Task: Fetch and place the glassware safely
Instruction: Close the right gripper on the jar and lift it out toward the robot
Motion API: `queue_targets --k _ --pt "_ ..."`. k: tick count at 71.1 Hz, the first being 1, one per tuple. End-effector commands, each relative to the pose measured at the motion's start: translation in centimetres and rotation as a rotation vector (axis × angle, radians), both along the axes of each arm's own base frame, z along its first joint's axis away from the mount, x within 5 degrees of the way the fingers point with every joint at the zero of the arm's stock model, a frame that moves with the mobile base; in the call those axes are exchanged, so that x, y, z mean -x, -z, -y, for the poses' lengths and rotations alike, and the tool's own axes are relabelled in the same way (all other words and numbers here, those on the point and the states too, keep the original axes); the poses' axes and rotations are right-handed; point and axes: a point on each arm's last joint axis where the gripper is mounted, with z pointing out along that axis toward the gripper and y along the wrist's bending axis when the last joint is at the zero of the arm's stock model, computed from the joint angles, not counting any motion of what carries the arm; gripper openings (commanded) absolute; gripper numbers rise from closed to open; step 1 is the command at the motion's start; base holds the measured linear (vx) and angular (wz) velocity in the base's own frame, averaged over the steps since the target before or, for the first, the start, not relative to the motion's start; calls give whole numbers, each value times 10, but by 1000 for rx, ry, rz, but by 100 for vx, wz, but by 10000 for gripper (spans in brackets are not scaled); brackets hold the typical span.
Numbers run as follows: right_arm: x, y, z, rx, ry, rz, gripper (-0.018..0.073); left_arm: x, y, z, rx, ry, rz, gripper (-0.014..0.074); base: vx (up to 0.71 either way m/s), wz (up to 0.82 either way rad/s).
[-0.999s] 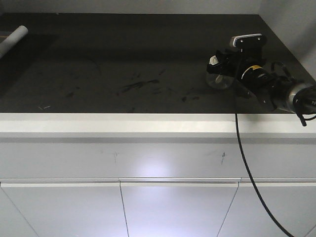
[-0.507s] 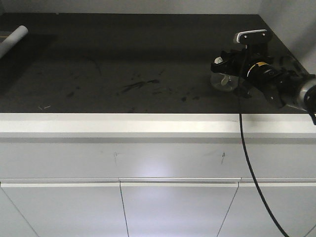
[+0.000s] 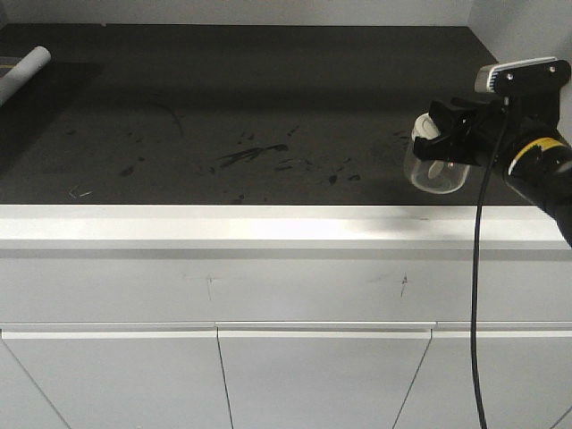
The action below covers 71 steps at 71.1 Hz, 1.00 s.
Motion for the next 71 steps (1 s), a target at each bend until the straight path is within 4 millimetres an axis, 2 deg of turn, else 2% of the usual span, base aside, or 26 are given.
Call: queue_targets --k 1,23,41,59,71 --pt "28 -37 -19 -44 -98 176 -4 0 -16 1 16 6 92 -7 0 0" --pt "93 -43 -83 -72 -363 197 -4 0 -16 0 16 6 91 -7 0 0" --pt "136 -56 -119 -93 -549 219 -4 0 -16 0 16 6 91 -7 0 0" --pt "173 -66 -143 -133 -704 223 -4 0 -16 0 16 6 91 -7 0 0" --pt "180 -67 -147 -135 -733 219 -4 0 -16 0 16 6 91 -7 0 0"
